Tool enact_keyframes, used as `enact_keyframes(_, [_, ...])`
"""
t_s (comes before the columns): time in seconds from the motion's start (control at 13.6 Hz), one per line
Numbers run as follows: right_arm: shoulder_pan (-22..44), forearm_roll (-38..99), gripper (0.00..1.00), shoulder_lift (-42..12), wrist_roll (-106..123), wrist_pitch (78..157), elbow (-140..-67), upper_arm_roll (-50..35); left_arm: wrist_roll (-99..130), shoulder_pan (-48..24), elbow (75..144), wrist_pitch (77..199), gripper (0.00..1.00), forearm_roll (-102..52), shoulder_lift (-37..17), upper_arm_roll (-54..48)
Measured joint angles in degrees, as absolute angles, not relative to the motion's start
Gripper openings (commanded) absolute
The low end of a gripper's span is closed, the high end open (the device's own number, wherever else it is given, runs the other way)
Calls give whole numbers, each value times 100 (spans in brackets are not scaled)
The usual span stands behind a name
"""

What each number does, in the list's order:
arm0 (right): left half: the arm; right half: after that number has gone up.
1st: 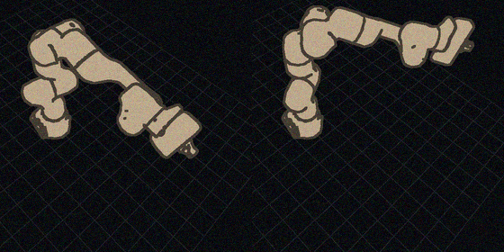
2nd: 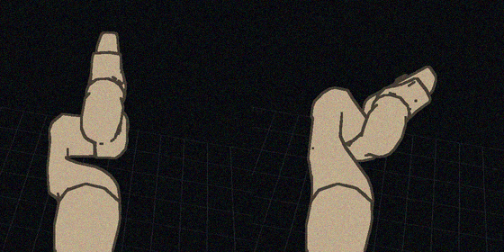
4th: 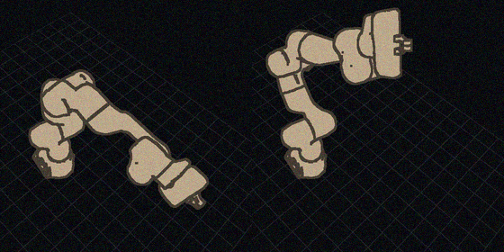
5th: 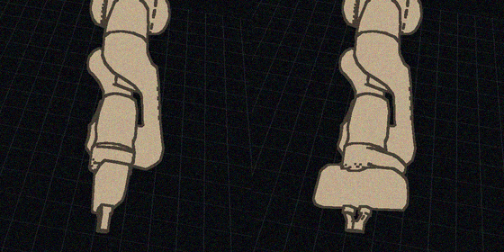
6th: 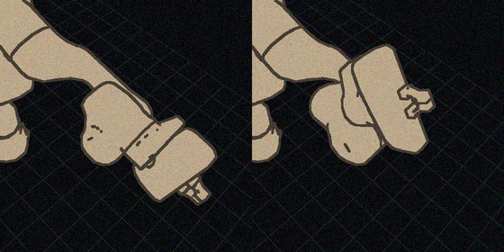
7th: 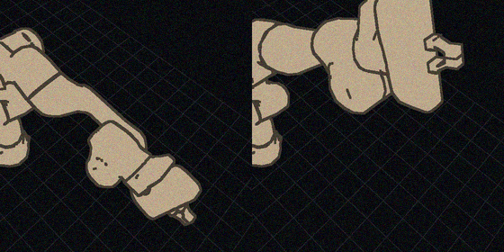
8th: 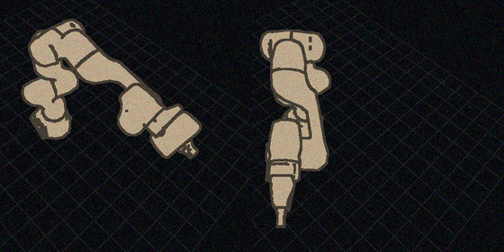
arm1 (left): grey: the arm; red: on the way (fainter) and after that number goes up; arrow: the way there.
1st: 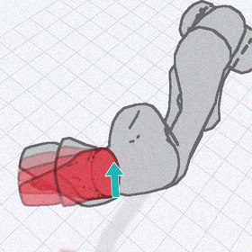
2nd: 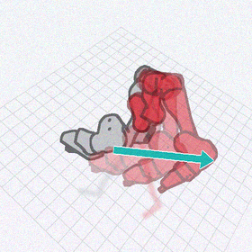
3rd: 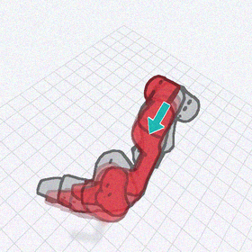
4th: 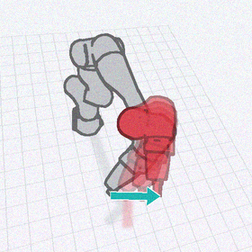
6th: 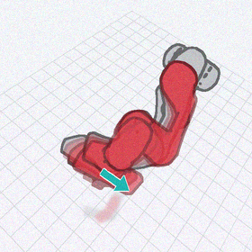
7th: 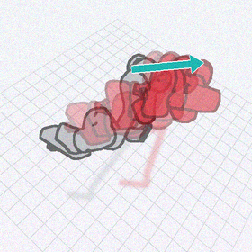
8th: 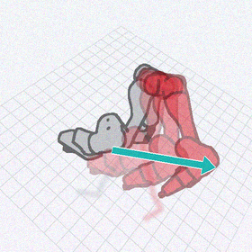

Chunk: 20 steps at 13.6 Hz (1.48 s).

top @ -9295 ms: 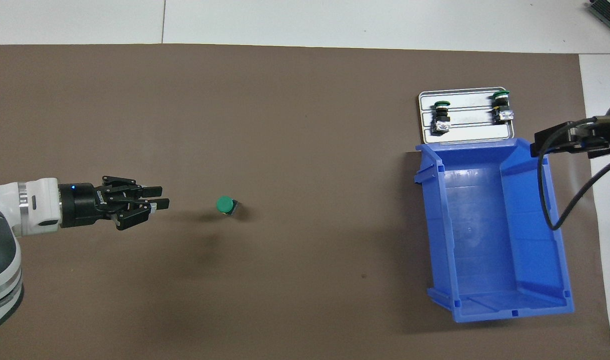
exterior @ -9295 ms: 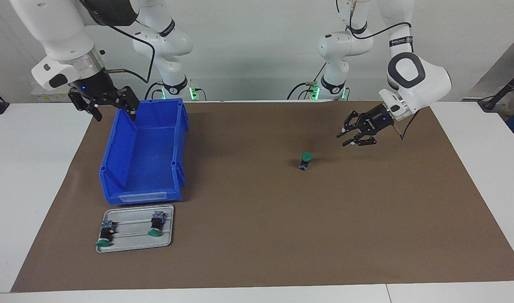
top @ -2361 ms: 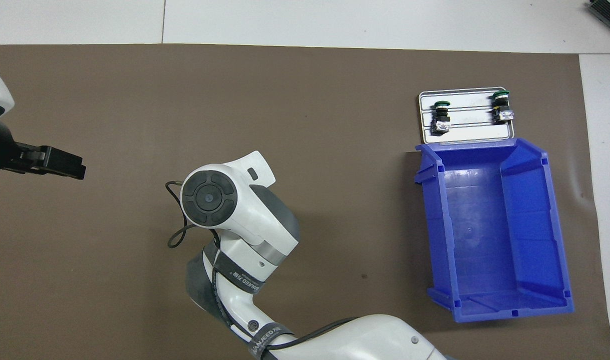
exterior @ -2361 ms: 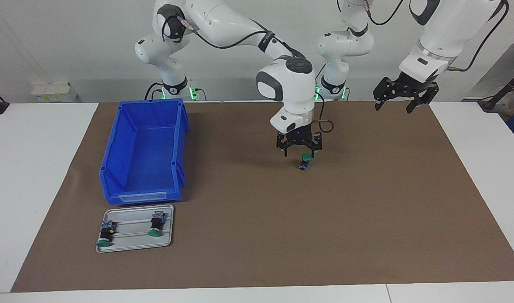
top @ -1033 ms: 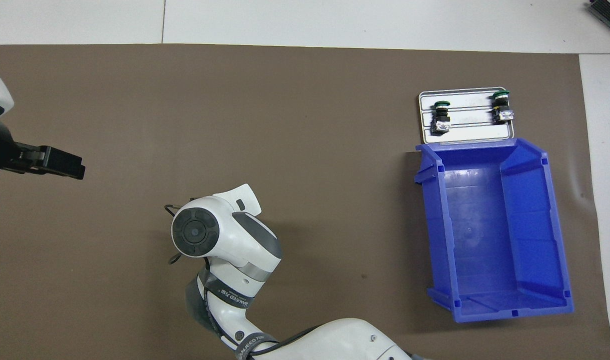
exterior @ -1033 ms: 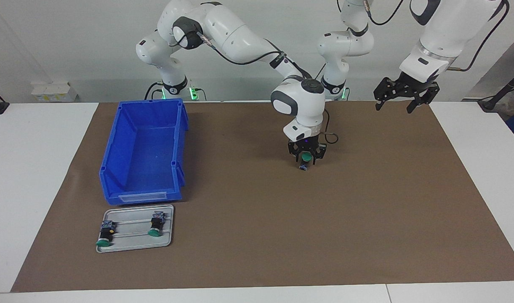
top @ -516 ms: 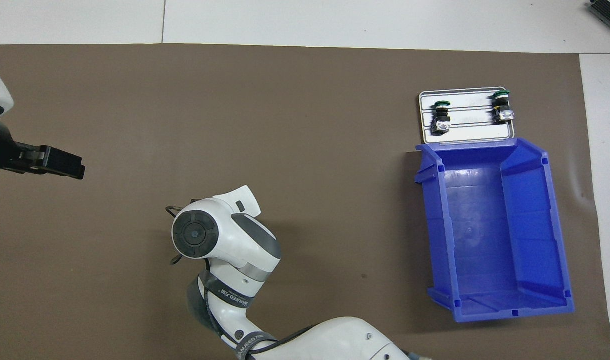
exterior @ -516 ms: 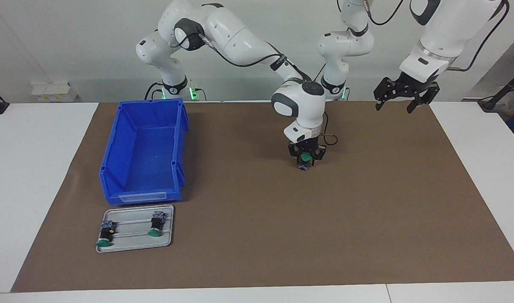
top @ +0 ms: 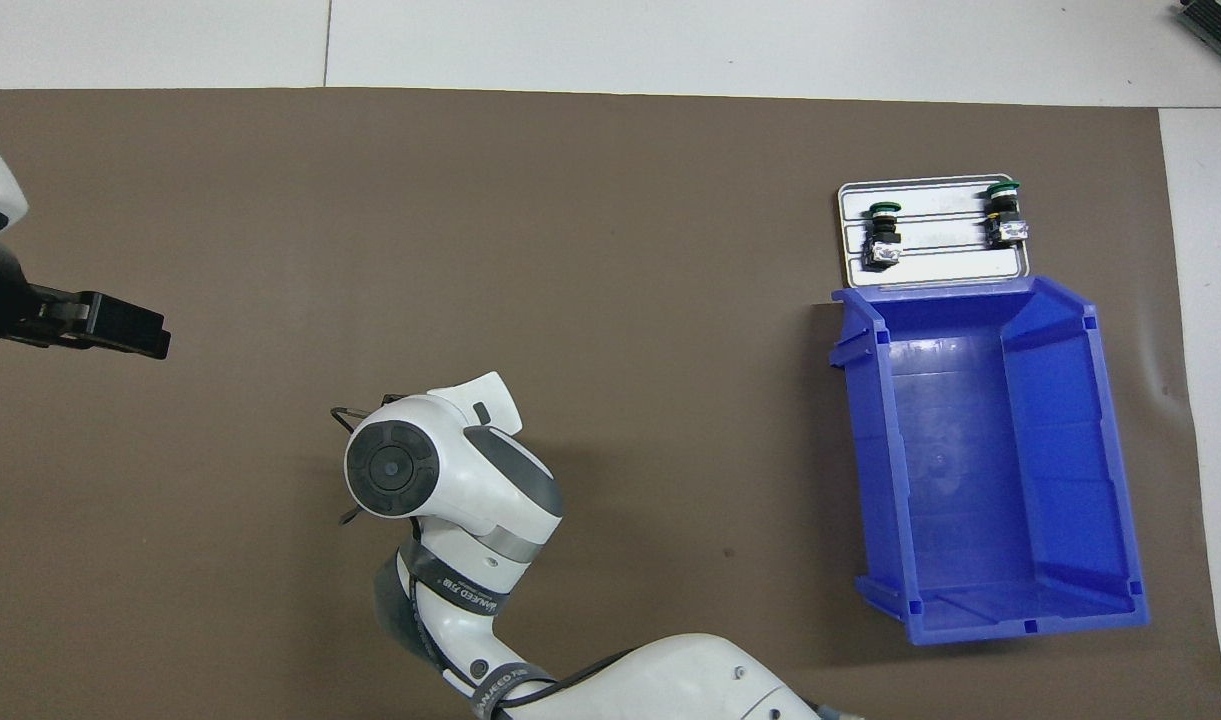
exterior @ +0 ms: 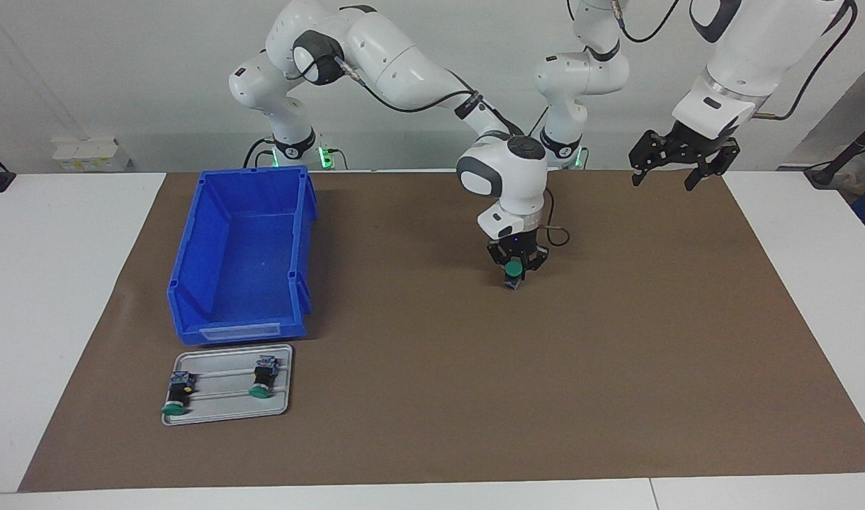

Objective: Place and press button with both arms

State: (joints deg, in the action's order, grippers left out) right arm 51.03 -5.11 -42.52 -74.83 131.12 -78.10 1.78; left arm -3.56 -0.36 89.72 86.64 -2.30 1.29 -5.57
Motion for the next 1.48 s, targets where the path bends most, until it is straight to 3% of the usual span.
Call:
enact_keyframes(0.37, [5102,-530,0,-4252,-7532,13116,-7809,179,-356,-35,8972,8664,100,-230,129,-557])
enact_keyframes(1.03, [5036,-1705,0,-4241,-7718,12711,-7786,298,-356,-35,8972,8664,100,-230,129,-557])
enact_keyframes(1.48, [4251,-1935,0,-3542,-7022,11901,-7725,370,-356,-35,8972,8664,100,-230,129,-557])
